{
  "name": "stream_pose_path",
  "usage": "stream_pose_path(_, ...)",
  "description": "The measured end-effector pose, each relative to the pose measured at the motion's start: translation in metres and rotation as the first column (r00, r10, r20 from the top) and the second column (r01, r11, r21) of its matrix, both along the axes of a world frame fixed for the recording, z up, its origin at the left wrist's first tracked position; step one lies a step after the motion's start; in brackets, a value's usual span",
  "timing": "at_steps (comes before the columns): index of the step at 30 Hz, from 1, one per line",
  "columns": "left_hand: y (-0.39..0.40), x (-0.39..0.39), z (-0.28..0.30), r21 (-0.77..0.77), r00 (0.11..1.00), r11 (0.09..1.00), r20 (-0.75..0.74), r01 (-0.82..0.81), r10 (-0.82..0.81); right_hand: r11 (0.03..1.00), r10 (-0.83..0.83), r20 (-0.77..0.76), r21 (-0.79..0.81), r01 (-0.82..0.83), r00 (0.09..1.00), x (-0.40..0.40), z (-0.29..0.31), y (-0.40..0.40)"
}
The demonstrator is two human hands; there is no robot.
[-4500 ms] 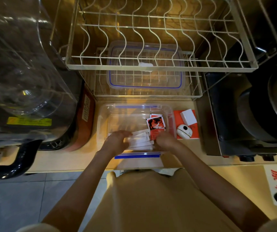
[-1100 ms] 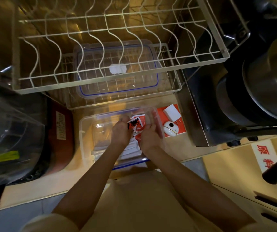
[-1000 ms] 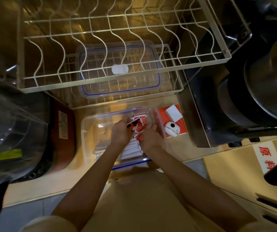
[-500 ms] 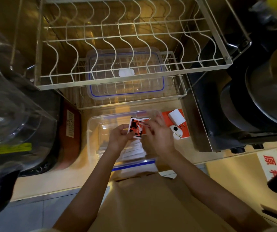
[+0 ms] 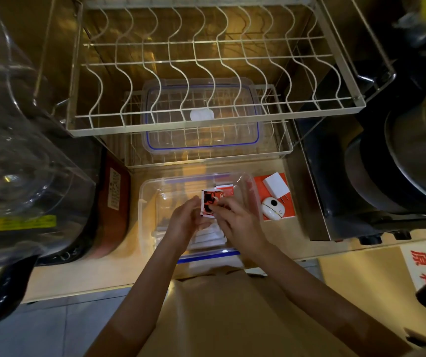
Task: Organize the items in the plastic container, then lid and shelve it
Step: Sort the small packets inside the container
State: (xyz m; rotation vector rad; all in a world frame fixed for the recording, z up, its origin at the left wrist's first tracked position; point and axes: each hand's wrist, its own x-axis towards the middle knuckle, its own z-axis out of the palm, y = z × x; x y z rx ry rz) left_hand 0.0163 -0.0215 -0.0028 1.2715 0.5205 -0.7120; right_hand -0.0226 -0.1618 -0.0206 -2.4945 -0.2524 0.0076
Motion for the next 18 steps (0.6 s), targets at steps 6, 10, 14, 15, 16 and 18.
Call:
stream_pose_path(6,0.001,0.002,-0.005,0.222,1.0,0.975,0.017,-0.028,0.025,0.949,-0.283,-0.148,0.097,0.299,0.948,0.01,0.01,0.001)
stream_pose_path(10,0.006,0.007,-0.007,0.299,0.999,0.953,0.007,-0.049,0.049,0.888,-0.421,-0.518,-0.068,0.455,0.744,0.033,0.006,0.006)
stream_pose_path(14,0.008,0.011,-0.007,0.284,0.997,0.956,-0.013,-0.069,0.076,0.881,-0.464,-0.583,-0.23,0.413,0.667,0.046,-0.011,0.012)
stream_pose_path(15,0.009,0.012,-0.007,0.276,0.997,0.959,-0.011,-0.067,0.072,0.876,-0.481,-0.564,-0.283,0.39,0.671,0.048,-0.015,0.014)
stream_pose_path(16,0.01,0.013,-0.007,0.268,0.998,0.961,-0.007,-0.062,0.066,0.87,-0.493,-0.545,-0.327,0.37,0.678,0.049,-0.017,0.015)
stream_pose_path(18,0.013,0.014,-0.006,0.258,0.999,0.965,-0.005,-0.05,0.053,0.851,-0.52,-0.504,-0.379,0.364,0.69,0.052,-0.02,0.016)
